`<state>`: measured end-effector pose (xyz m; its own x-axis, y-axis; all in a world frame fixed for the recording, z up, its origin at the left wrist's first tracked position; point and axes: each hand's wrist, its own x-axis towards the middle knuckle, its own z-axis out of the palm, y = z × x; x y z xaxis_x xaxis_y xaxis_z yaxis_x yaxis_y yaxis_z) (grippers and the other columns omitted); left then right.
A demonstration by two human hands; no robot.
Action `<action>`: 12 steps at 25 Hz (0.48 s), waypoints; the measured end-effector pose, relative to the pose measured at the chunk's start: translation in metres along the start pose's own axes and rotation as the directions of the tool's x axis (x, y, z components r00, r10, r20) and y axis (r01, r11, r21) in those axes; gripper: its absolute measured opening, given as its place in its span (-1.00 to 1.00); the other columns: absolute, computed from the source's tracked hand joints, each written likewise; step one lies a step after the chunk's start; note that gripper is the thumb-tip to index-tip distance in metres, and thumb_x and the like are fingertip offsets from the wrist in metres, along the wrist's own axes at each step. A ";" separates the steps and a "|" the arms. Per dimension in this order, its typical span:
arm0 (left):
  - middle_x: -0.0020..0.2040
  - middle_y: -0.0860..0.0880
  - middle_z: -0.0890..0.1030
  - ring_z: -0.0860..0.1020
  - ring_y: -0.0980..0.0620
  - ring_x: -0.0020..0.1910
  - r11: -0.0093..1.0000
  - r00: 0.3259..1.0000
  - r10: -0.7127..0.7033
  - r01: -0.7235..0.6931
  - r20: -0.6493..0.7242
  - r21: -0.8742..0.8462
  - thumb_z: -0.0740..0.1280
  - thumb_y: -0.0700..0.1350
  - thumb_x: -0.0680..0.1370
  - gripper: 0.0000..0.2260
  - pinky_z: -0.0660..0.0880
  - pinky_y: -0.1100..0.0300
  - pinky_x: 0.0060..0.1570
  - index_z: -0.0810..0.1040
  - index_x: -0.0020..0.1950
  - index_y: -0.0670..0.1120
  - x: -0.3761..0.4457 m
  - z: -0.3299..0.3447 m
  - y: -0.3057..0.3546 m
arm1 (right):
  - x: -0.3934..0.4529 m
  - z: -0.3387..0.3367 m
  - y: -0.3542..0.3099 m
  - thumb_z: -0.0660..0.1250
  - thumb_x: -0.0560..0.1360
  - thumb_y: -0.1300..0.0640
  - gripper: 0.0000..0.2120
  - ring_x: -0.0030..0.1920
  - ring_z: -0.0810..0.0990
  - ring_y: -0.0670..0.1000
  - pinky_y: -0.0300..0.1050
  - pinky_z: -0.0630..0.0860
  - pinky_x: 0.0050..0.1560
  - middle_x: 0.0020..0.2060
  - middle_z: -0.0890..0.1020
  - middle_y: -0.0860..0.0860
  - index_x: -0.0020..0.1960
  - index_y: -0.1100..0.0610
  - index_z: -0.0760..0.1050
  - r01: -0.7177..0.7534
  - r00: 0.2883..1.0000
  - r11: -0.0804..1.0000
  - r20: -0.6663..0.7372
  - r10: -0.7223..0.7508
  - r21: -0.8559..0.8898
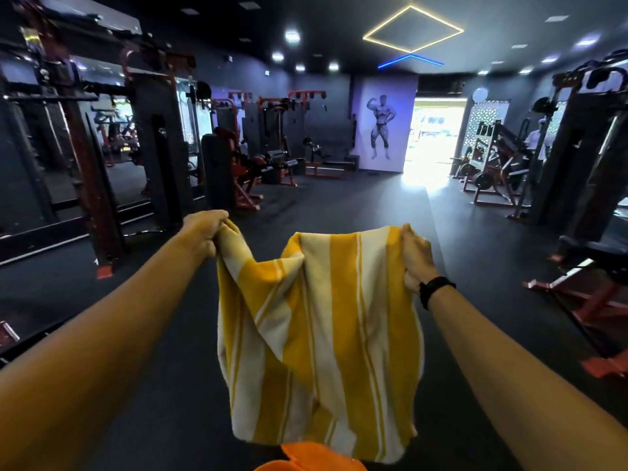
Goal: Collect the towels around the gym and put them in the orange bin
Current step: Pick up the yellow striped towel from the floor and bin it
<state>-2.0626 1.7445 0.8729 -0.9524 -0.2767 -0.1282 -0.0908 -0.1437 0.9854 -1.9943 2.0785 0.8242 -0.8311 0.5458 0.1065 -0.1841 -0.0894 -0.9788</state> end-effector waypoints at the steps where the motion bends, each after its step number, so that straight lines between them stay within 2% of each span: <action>1: 0.11 -0.17 0.60 0.57 -0.11 0.10 0.999 0.999 -0.022 0.021 -0.033 -0.030 0.45 -0.10 0.46 -0.67 0.53 0.00 0.02 0.55 0.18 -0.18 0.003 -0.008 -0.003 | 0.004 -0.002 0.001 0.27 0.55 0.02 -0.78 -0.17 0.46 0.03 -0.11 0.43 -0.15 -0.28 0.48 0.01 -0.24 0.07 0.44 0.000 1.000 1.000 -0.017 0.000 -0.024; 3: 0.06 -0.18 0.61 0.59 -0.08 0.00 0.997 0.999 0.025 -0.029 -0.047 -0.067 0.49 -0.16 0.44 -0.65 0.57 0.00 0.01 0.56 0.19 -0.22 0.000 -0.015 -0.007 | 0.008 -0.004 0.003 0.32 0.51 0.07 -0.86 -0.10 0.47 0.06 -0.01 0.47 -0.07 -0.17 0.52 0.08 -0.11 0.15 0.48 0.032 0.999 0.992 0.010 -0.031 -0.120; 6: -0.02 -0.18 0.60 0.58 -0.06 -0.05 0.988 0.988 0.151 -0.150 0.042 -0.041 0.47 -0.30 0.43 -0.69 0.58 0.06 -0.02 0.58 0.16 -0.21 -0.009 -0.015 -0.014 | 0.012 -0.001 0.010 0.38 0.49 0.08 -0.78 -0.05 0.47 0.07 0.00 0.45 -0.07 -0.10 0.50 0.10 0.02 0.20 0.45 0.085 0.996 0.958 0.015 -0.084 -0.275; 8: 0.00 -0.14 0.60 0.58 -0.04 0.01 0.966 0.967 0.255 -0.255 0.000 0.042 0.48 -0.29 0.41 -0.70 0.57 0.10 -0.01 0.60 0.12 -0.17 -0.010 -0.014 -0.016 | 0.013 0.000 0.014 0.35 0.51 0.08 -0.78 -0.02 0.43 0.05 -0.06 0.40 -0.06 -0.12 0.44 0.07 -0.02 0.20 0.39 0.057 0.996 0.909 -0.045 -0.082 -0.412; 9: 0.02 -0.12 0.61 0.58 -0.01 0.01 0.944 0.948 0.312 -0.303 -0.055 0.134 0.50 -0.27 0.41 -0.73 0.57 0.13 -0.01 0.63 0.08 -0.13 -0.010 -0.015 -0.015 | 0.012 -0.001 0.016 0.34 0.51 0.09 -0.77 0.02 0.42 0.06 -0.04 0.42 -0.01 -0.09 0.43 0.07 0.02 0.22 0.39 0.004 0.994 0.892 -0.093 -0.051 -0.451; 10: 0.03 -0.11 0.62 0.57 0.02 0.00 0.905 0.917 0.384 -0.353 -0.103 0.236 0.50 -0.25 0.41 -0.77 0.57 0.15 -0.01 0.65 0.05 -0.11 -0.009 -0.015 -0.015 | 0.011 -0.002 0.018 0.33 0.51 0.12 -0.67 0.10 0.44 0.10 0.01 0.43 0.11 0.03 0.45 0.10 0.17 0.26 0.35 -0.055 0.990 0.872 -0.140 -0.016 -0.486; 12: 0.03 -0.09 0.62 0.51 0.07 -0.01 0.816 0.842 0.517 -0.428 -0.158 0.389 0.48 -0.25 0.44 -0.81 0.53 0.19 -0.02 0.67 0.03 -0.10 -0.009 -0.016 -0.014 | 0.010 -0.008 0.021 0.30 0.53 0.18 -0.36 0.35 0.35 0.21 0.06 0.30 0.36 0.37 0.33 0.22 0.49 0.28 0.05 -0.153 0.973 0.881 -0.225 0.055 -0.447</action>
<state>-2.0481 1.7337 0.8589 -0.8022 -0.4576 0.3834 0.2201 0.3703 0.9024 -2.0023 2.0891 0.8037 -0.7006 0.7135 0.0105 0.1997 0.2101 -0.9571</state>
